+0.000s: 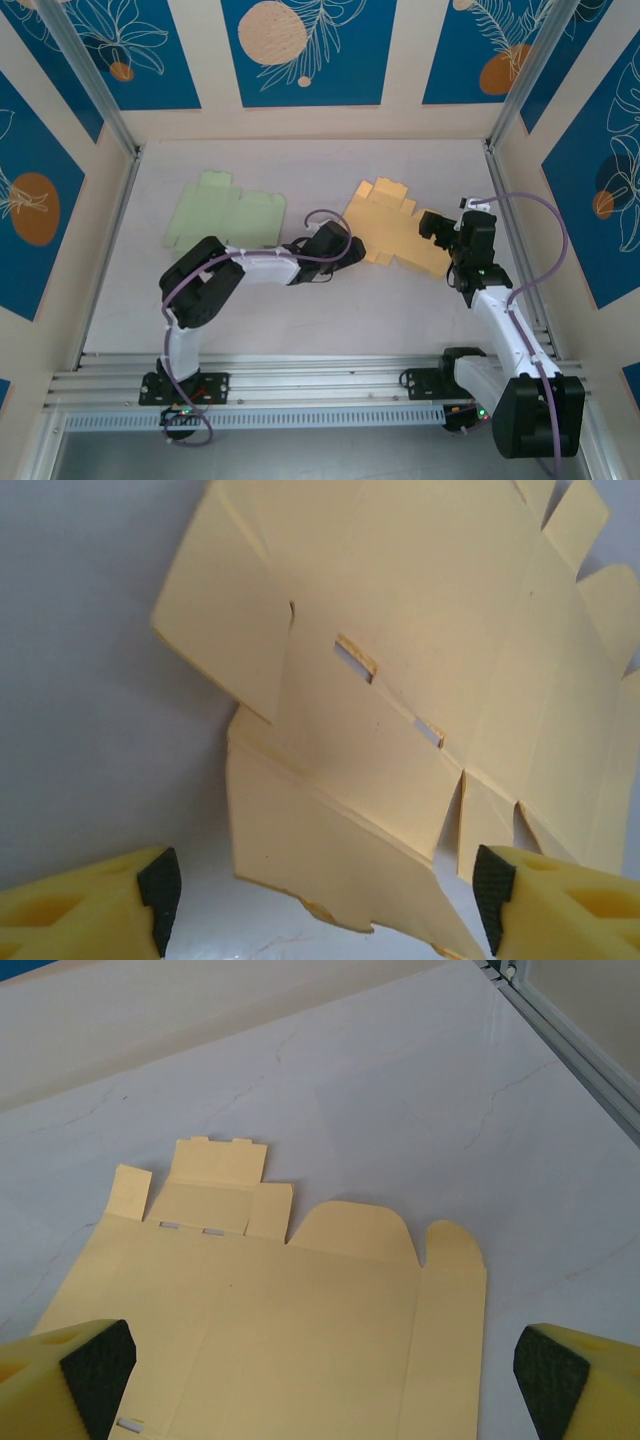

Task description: Fold the paper box

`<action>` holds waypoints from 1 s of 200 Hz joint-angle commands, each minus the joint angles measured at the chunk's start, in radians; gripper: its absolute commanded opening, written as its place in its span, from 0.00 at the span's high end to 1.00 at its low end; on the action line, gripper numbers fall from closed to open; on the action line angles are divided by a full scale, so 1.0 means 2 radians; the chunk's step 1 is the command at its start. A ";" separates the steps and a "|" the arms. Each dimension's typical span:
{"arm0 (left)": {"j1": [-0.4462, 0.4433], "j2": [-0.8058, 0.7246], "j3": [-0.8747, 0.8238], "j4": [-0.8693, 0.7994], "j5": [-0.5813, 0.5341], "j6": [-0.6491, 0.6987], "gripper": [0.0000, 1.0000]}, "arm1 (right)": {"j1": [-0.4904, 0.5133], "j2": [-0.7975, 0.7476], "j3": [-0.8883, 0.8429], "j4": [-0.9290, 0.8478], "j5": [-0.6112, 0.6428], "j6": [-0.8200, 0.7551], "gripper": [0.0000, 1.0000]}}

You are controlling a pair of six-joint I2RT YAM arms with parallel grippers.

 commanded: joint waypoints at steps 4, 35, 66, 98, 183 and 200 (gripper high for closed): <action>-0.009 0.015 0.010 -0.011 0.027 -0.016 0.30 | 0.001 -0.006 0.001 0.009 0.001 0.011 0.01; -0.008 0.026 0.008 -0.004 0.030 -0.028 0.55 | 0.001 -0.003 0.005 0.007 -0.005 0.012 0.01; 0.004 0.019 -0.002 0.011 0.011 -0.020 0.80 | 0.001 -0.001 0.010 0.000 -0.015 0.013 0.01; 0.036 -0.012 -0.021 0.030 -0.004 0.048 1.00 | 0.001 0.006 0.020 -0.011 -0.037 0.016 0.01; 0.155 -0.162 -0.055 -0.039 0.143 0.510 1.00 | -0.002 0.082 0.137 -0.084 -0.244 -0.022 0.01; 0.185 -0.189 -0.074 -0.032 0.200 0.570 1.00 | -0.002 0.104 0.154 -0.078 -0.268 -0.043 0.01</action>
